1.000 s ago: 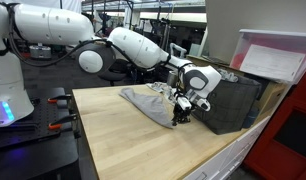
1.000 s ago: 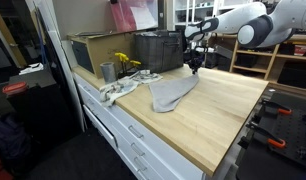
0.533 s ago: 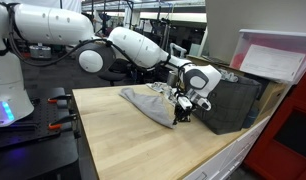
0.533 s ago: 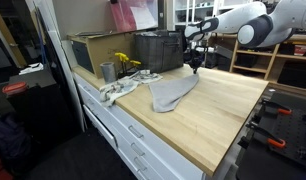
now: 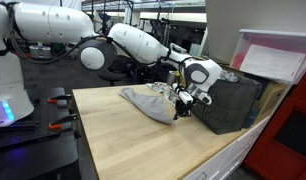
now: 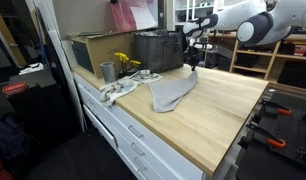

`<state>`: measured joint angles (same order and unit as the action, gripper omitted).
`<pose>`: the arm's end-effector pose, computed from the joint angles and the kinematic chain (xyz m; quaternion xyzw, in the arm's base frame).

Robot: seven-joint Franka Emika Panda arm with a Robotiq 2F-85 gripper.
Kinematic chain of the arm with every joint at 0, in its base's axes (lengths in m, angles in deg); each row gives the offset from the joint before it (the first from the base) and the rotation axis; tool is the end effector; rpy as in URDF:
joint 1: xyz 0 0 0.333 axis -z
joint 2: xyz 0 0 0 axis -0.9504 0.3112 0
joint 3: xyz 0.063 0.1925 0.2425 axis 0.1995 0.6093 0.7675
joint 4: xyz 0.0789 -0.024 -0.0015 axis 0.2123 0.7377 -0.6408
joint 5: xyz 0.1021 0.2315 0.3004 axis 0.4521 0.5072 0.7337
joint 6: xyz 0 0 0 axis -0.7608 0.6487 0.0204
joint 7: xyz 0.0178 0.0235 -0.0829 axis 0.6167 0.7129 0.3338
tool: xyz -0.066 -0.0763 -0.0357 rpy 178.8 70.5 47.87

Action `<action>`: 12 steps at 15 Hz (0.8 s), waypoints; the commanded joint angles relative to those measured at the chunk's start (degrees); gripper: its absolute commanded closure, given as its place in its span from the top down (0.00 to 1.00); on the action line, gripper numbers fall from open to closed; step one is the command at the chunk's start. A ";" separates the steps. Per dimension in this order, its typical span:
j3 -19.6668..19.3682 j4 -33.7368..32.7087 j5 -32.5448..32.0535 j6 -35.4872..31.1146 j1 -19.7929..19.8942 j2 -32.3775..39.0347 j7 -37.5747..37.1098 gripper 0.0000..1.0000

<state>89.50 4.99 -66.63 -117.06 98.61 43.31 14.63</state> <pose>0.6986 -0.3342 0.1512 -0.9826 0.1221 0.0997 0.0980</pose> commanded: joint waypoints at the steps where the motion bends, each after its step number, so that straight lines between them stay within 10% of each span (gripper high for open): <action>1: 0.51 0.72 0.32 3.24 -1.11 -2.46 -0.57 0.01; 12: 0.99 0.79 -0.75 7.90 -10.87 -5.35 0.64 0.01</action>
<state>90.27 4.95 -66.65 -111.72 89.98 39.83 14.74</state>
